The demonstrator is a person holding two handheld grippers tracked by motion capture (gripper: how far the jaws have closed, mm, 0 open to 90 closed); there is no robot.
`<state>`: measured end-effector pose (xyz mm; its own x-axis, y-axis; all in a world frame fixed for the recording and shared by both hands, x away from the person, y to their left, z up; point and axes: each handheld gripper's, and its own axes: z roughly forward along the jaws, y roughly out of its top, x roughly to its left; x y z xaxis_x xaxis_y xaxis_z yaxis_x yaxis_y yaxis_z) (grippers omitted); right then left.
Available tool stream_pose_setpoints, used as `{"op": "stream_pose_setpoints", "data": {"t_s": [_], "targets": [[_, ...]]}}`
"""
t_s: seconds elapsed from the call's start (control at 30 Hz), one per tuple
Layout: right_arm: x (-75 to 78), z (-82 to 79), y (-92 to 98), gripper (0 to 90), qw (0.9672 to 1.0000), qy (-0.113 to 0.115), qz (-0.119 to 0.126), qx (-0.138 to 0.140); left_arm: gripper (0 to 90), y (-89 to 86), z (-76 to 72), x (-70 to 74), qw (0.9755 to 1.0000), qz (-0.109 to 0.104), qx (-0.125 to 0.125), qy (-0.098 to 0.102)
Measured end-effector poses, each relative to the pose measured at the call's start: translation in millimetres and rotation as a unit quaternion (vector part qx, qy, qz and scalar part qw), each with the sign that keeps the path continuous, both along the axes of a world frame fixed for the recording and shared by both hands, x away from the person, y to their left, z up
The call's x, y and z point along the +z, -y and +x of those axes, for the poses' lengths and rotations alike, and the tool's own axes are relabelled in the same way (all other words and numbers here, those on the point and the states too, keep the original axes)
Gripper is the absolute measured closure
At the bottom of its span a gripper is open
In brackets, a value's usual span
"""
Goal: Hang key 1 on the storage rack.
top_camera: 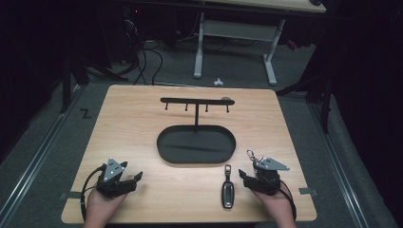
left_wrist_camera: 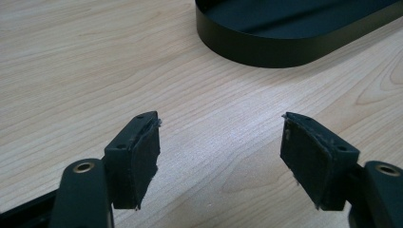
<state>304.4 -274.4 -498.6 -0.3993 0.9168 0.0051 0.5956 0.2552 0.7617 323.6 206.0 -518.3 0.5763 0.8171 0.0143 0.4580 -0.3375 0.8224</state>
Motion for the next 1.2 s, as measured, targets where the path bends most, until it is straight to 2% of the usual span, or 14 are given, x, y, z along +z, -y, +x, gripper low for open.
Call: {"op": "stream_pose_setpoints", "data": {"t_s": [0.23, 0.3, 0.47, 0.5, 0.57, 0.6, 0.67, 0.73, 0.77, 0.83, 0.9, 1.07, 1.13, 1.2], "targets": [[7.8, -3.2, -14.6, 35.1, 0.9998, -0.006, 0.008, 0.015, 29.7, 2.6, -0.6, -0.2, 1.0, 0.001, -0.005, -0.003], [8.2, -3.4, -18.4, 36.2, 0.9998, -0.009, 0.003, 0.019, 29.7, 5.6, -0.7, 1.9, 1.0, 0.0, -0.009, 0.0], [3.7, 1.6, -24.2, 36.1, 0.9987, -0.039, -0.017, 0.028, 29.5, 19.5, 1.2, 22.8, 0.9988, 0.008, -0.028, 0.04], [3.7, 3.6, -24.8, 34.8, 0.9983, -0.045, -0.019, 0.031, 29.4, 21.1, 1.3, 24.7, 0.9983, 0.01, -0.034, 0.046], [6.7, 6.8, -27.9, 33.0, 0.9973, -0.058, -0.03, 0.033, 29.4, 22.1, 0.0, 23.8, 0.9972, 0.03, -0.035, 0.059], [9.3, 8.5, -29.3, 31.7, 0.9967, -0.063, -0.036, 0.035, 29.6, 20.0, -1.0, 21.2, 0.997, 0.027, -0.033, 0.064], [14.1, 12.4, -31.6, 29.2, 0.9955, -0.081, -0.032, 0.036, 30.5, 13.4, -0.7, 14.9, 0.9982, 0.009, -0.028, 0.052], [17.6, 16.0, -33.6, 29.2, 0.9944, -0.094, -0.038, 0.031, 30.0, 9.6, 0.6, 10.6, 0.9985, 0.012, -0.028, 0.044], [18.2, 17.7, -34.4, 29.2, 0.9939, -0.098, -0.044, 0.027, 29.8, 7.4, 1.2, 9.1, 0.9988, 0.005, -0.027, 0.041], [18.3, 22.1, -34.7, 27.7, 0.9913, -0.12, -0.048, 0.023, 29.0, 2.5, 2.5, 8.5, 0.9988, -0.031, -0.027, 0.028], [19.7, 27.4, -33.8, 28.8, 0.9874, -0.149, -0.051, 0.02, 29.2, 1.3, 1.4, 10.5, 0.9981, -0.045, -0.029, 0.032], [27.1, 36.2, -31.3, 32.7, 0.9809, -0.181, -0.072, 0.005, 29.4, 3.6, -3.2, 11.8, 0.9978, -0.033, -0.034, 0.046], [28.9, 40.1, -29.9, 32.7, 0.9784, -0.192, -0.076, 0.001, 29.4, 4.3, -2.5, 9.8, 0.9981, -0.03, -0.034, 0.043], [30.3, 44.0, -28.4, 31.9, 0.9745, -0.208, -0.083, -0.006, 29.3, 4.5, -1.4, 7.3, 0.9983, -0.028, -0.033, 0.038]]}}
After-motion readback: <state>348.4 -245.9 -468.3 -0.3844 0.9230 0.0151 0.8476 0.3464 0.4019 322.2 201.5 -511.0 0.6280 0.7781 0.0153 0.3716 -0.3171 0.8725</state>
